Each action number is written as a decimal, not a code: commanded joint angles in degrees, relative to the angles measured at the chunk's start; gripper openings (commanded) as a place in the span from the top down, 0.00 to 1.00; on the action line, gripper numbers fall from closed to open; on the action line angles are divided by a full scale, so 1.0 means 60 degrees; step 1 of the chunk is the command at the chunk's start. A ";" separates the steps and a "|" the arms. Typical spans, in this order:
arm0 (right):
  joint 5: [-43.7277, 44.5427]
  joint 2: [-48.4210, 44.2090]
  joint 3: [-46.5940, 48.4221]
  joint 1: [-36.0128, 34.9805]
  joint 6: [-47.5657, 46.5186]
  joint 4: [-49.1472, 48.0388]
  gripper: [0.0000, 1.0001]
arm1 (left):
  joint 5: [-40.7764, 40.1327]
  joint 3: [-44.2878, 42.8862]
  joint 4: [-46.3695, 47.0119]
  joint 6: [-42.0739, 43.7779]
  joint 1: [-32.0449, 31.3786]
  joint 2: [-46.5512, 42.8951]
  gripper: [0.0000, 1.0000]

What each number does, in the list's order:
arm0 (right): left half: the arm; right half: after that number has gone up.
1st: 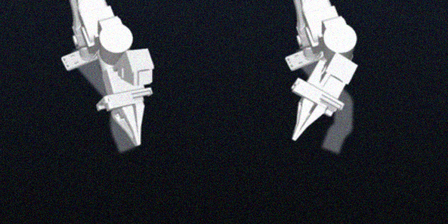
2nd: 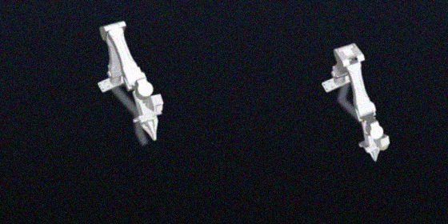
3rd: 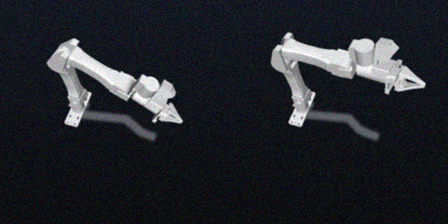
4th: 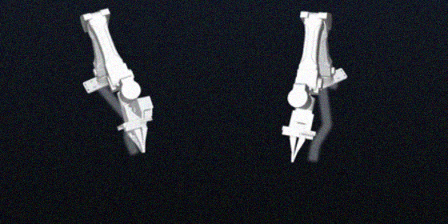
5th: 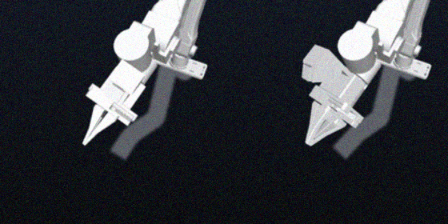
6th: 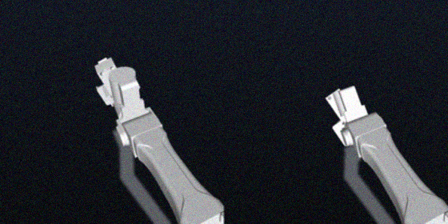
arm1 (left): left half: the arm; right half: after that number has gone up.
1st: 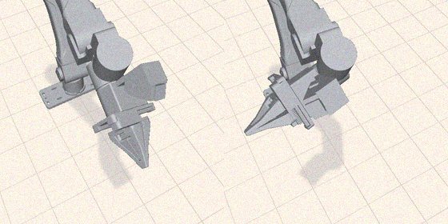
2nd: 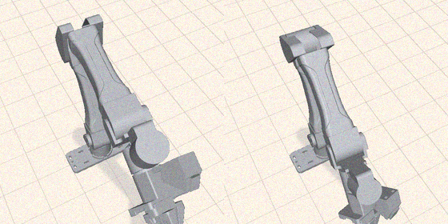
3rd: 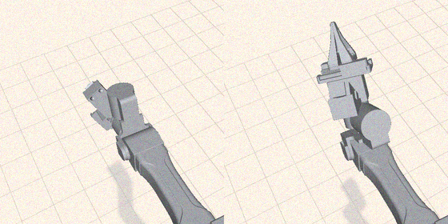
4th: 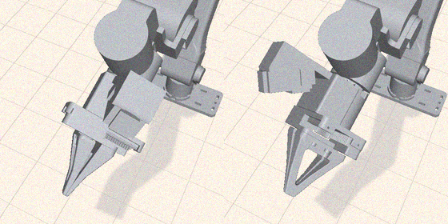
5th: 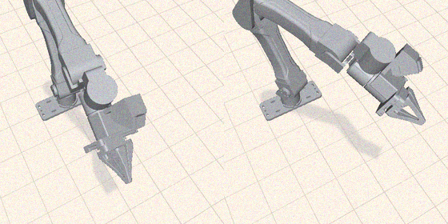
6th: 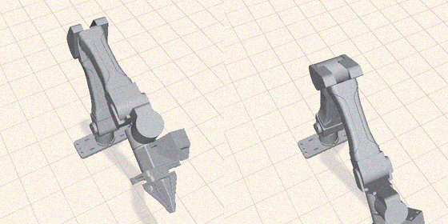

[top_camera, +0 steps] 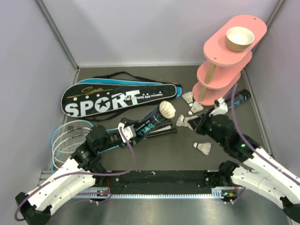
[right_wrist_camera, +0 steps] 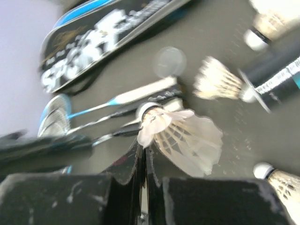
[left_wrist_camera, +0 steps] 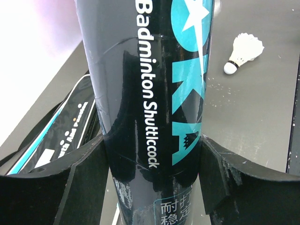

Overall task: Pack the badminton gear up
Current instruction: Pick up the shuttlecock at the center of the board, then place the shuttlecock at the shuttle tube.

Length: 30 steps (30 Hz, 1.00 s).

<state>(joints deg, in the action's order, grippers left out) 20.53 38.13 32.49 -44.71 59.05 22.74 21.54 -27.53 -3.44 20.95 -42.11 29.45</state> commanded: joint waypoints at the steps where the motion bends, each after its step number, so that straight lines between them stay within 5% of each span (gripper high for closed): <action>1: -0.2923 0.0001 0.4266 0.0040 -0.6132 0.2122 1.00 | 0.0189 -0.0158 0.0793 -0.0020 -0.0043 0.0100 0.92; 6: -0.3915 0.1976 0.8450 0.0054 -0.7789 0.5390 1.00 | 0.0351 -0.0261 0.0706 0.0009 -0.0043 0.0174 0.92; 10: -0.5208 0.3297 1.0854 -0.0004 -0.8069 0.6024 1.00 | 0.0321 -0.0231 0.0691 0.0039 -0.0043 0.0116 0.92; 24: -0.5795 0.4953 1.2265 -0.1615 -0.7586 0.6507 1.00 | 0.0600 -0.0246 0.0691 -0.0005 -0.0057 0.0218 0.93; 25: -0.5882 0.5041 1.2280 -0.1630 -0.7556 0.6507 0.96 | 0.0585 -0.0231 0.0691 0.0009 -0.0072 0.0204 0.93; 26: -0.6086 0.5143 1.2280 -0.1660 -0.7425 0.6435 0.76 | 0.0570 -0.0217 0.0691 0.0009 -0.0072 0.0204 0.93; 30: -0.6498 0.5173 1.2309 -0.1660 -0.7029 0.5849 0.48 | 0.0527 -0.0217 0.0676 0.0039 -0.0072 0.0247 0.93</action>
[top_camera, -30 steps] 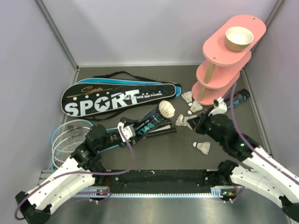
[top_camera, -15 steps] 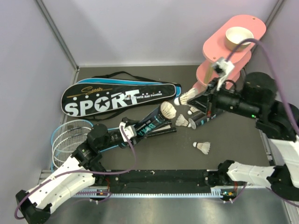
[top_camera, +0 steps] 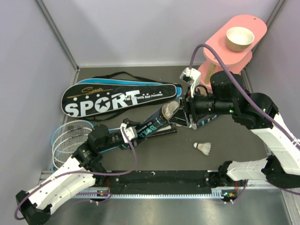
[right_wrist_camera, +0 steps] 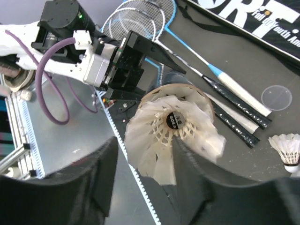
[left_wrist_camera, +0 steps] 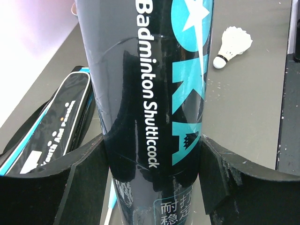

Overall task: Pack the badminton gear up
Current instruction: Place the shuttlecock at the shuttle tube.

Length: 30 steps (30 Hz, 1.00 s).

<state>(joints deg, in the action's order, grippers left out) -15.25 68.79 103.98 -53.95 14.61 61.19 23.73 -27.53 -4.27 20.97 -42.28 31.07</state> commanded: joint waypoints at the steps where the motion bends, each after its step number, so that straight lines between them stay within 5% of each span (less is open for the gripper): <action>1: -0.0622 0.0121 0.0394 -0.0119 0.0450 -0.0617 0.46 | 0.0118 -0.0231 0.0815 0.0035 -0.0043 0.0021 0.93; 21: -0.1898 0.0663 -0.1759 -0.0148 0.1769 -0.2771 0.39 | 0.0206 -0.0202 0.0902 -0.0038 -0.0043 -0.0110 0.95; 25: -0.0700 -0.0111 -0.1468 -0.0134 0.1506 -0.2757 0.34 | 0.0090 -0.0217 0.0873 -0.0024 -0.0057 -0.0066 0.95; 30: 0.3192 -0.3062 -0.2912 -0.0134 0.1358 -0.3835 0.20 | -0.0350 -0.0260 0.0800 -0.0009 -0.0043 -0.0124 0.96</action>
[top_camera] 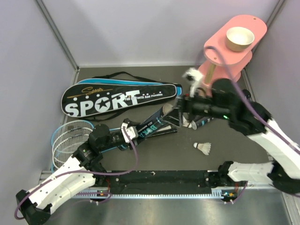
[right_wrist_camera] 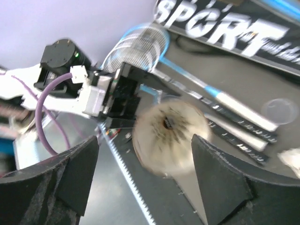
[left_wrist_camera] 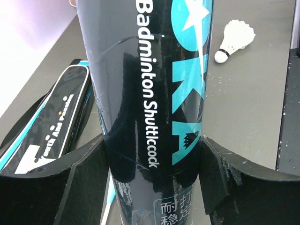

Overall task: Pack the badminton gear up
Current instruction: Place the shuttlecock at the shuttle tube, then pick up the shuttlecock at the center of the board.

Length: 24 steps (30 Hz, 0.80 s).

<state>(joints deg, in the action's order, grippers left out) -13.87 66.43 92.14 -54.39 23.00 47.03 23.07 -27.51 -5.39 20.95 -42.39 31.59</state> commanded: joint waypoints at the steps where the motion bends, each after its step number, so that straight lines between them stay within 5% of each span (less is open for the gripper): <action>1: 0.3696 -0.3244 -0.1421 -0.0075 0.0192 -0.1654 0.13 | -0.0343 -0.0264 0.0986 -0.0005 -0.0039 -0.0226 0.96; 6: 0.7241 -0.5326 -0.3606 -0.0061 0.1114 -0.1512 0.05 | -0.0520 -0.0279 0.1044 0.0009 -0.0025 -0.0256 0.96; 7: 0.8814 -0.5403 -0.3797 -0.0061 0.2161 -0.0523 0.01 | -0.0534 -0.0279 0.1044 0.0024 -0.0025 -0.0270 0.96; 10: 0.9855 -0.5462 -0.4660 0.0070 0.4331 0.1311 0.01 | -0.0520 -0.0279 0.1044 -0.0005 -0.0025 -0.0314 0.96; 15: 0.7839 -0.4745 -0.5613 0.2233 0.5687 0.3250 0.01 | -0.0520 -0.0249 0.1059 -0.0020 -0.0039 -0.0417 0.96; 21: 0.3079 -0.5389 -0.8862 0.5283 0.5424 0.1350 0.10 | -0.0418 -0.0264 0.1059 -0.0020 -0.0025 -0.0446 0.96; 24: 0.2749 -0.5447 -0.9847 0.5594 0.5394 0.1011 0.14 | -0.0373 -0.0264 0.1044 -0.0049 -0.0068 -0.0505 0.96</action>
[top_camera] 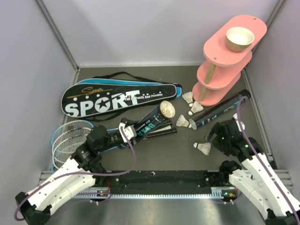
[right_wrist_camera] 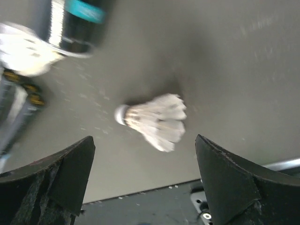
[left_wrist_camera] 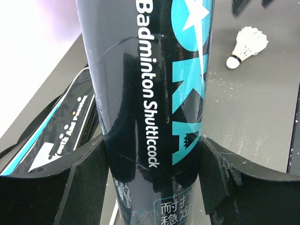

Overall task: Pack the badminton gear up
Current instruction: Pick up the shuttlecock at the center of the board, then place the shuttlecock at the shuttle tube.

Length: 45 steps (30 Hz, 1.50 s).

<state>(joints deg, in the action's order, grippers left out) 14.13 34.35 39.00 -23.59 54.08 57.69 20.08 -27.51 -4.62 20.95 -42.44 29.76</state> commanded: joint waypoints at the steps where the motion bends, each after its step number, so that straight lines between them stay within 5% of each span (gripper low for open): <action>1: -0.1684 -0.0129 -0.1268 0.0475 0.0185 -0.0826 0.14 | 0.0097 -0.0250 0.0917 -0.0049 -0.0061 -0.0242 0.96; 5: -0.2061 -0.0173 -0.2192 0.0475 0.0258 -0.1805 0.19 | 0.0155 -0.0264 0.0932 -0.0049 -0.0076 -0.0214 0.96; 11: -0.2326 0.0134 -0.3350 0.0461 -0.0078 -0.4105 0.46 | 0.0199 -0.0235 0.0946 -0.0064 -0.0076 -0.0170 0.96; 12: -0.2297 0.0164 -0.3395 0.0461 -0.0311 -0.4223 0.63 | 0.0213 -0.0249 0.0946 -0.0064 -0.0076 -0.0170 0.96; 15: -0.2209 0.0048 -0.2943 0.0446 -0.1231 -0.3992 0.91 | 0.0185 -0.0235 0.0946 -0.0064 -0.0090 -0.0184 0.96; 17: -0.1975 -0.0317 -0.2124 0.0417 -0.1600 -0.3365 0.99 | 0.0184 -0.0249 0.0946 -0.0064 -0.0091 -0.0170 0.96; 21: -0.2616 -0.0306 0.0173 0.0300 -0.2420 -0.2424 1.00 | 0.0228 -0.0249 0.0932 -0.0049 -0.0090 -0.0053 0.96; 28: -0.8029 0.1918 0.6392 0.0212 -0.4940 -0.1356 1.00 | 0.0506 -0.0264 0.0917 -0.0079 -0.0076 0.0181 0.96; 31: -0.8959 0.2956 0.8591 0.0124 -0.5483 -0.0465 1.00 | 0.0536 -0.0279 0.0902 -0.0078 -0.0076 0.0226 0.96; 37: -0.8117 0.4835 1.1294 -0.1817 -0.6040 0.1340 1.00 | 0.0594 -0.0279 0.0888 -0.0049 -0.0076 0.0270 0.96; 45: -0.5919 0.6285 1.1897 -0.4270 -0.5821 0.1810 1.00 | 0.0726 -0.0323 0.0844 -0.0049 -0.0090 0.0284 0.96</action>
<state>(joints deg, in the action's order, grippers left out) -28.25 69.80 107.79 -45.50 19.94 65.12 22.72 -27.51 -4.54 20.91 -42.81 31.77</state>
